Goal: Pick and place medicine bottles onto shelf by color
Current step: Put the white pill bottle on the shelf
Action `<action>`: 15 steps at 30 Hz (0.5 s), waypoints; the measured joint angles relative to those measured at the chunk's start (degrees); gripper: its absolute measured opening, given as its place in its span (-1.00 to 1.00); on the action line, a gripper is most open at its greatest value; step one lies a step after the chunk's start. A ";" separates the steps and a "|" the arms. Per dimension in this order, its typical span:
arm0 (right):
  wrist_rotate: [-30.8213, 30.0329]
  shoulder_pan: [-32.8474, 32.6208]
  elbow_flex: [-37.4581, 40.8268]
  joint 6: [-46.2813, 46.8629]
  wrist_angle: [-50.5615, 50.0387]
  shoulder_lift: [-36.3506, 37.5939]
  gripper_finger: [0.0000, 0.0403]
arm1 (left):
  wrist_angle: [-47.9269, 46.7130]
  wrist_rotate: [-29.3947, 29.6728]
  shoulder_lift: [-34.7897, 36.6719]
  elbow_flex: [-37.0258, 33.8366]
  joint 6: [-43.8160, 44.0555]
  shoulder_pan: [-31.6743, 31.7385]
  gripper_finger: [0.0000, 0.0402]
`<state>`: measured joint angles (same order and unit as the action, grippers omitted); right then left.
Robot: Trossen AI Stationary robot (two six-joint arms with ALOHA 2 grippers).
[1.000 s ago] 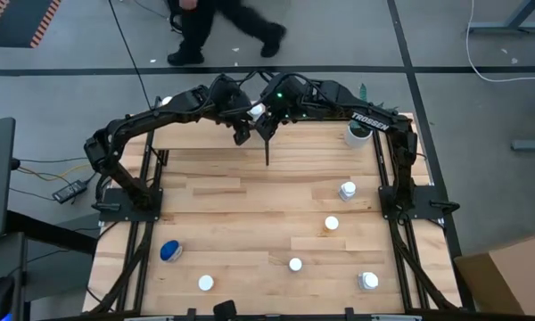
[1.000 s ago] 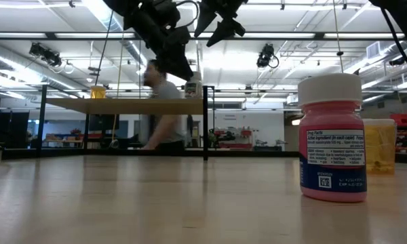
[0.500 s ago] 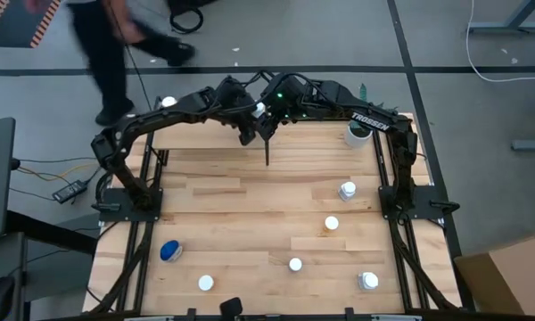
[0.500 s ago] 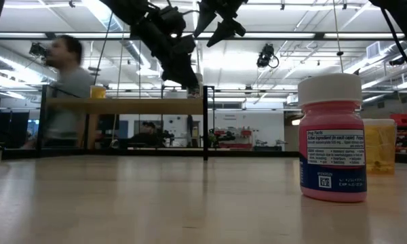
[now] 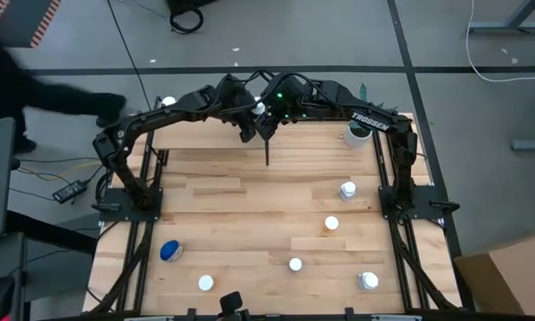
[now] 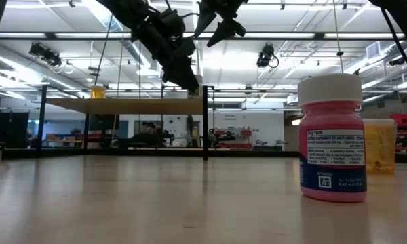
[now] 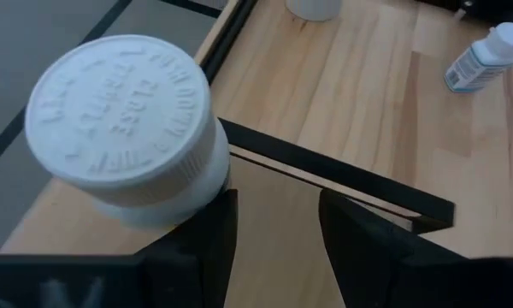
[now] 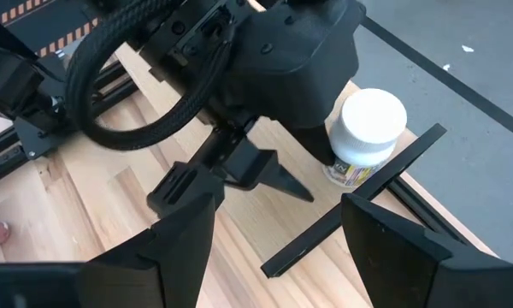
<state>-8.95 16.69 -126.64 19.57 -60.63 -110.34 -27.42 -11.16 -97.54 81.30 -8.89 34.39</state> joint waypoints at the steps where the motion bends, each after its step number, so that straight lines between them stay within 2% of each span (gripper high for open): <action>1: 0.00 0.00 0.01 0.00 -0.01 0.00 0.30 | 0.01 -0.02 0.00 0.00 -0.32 0.16 -0.13; 11: -0.16 0.04 0.01 -0.42 -0.01 0.00 0.30 | -1.29 0.00 0.00 0.00 -0.81 2.19 -0.14; 15: -2.93 0.04 0.00 -0.64 -0.63 0.00 0.30 | -3.68 0.69 0.00 0.00 -0.86 3.26 -0.16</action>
<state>-11.89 16.73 -126.65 18.93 -61.25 -110.34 -31.10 -10.48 -97.54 81.30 -9.75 37.65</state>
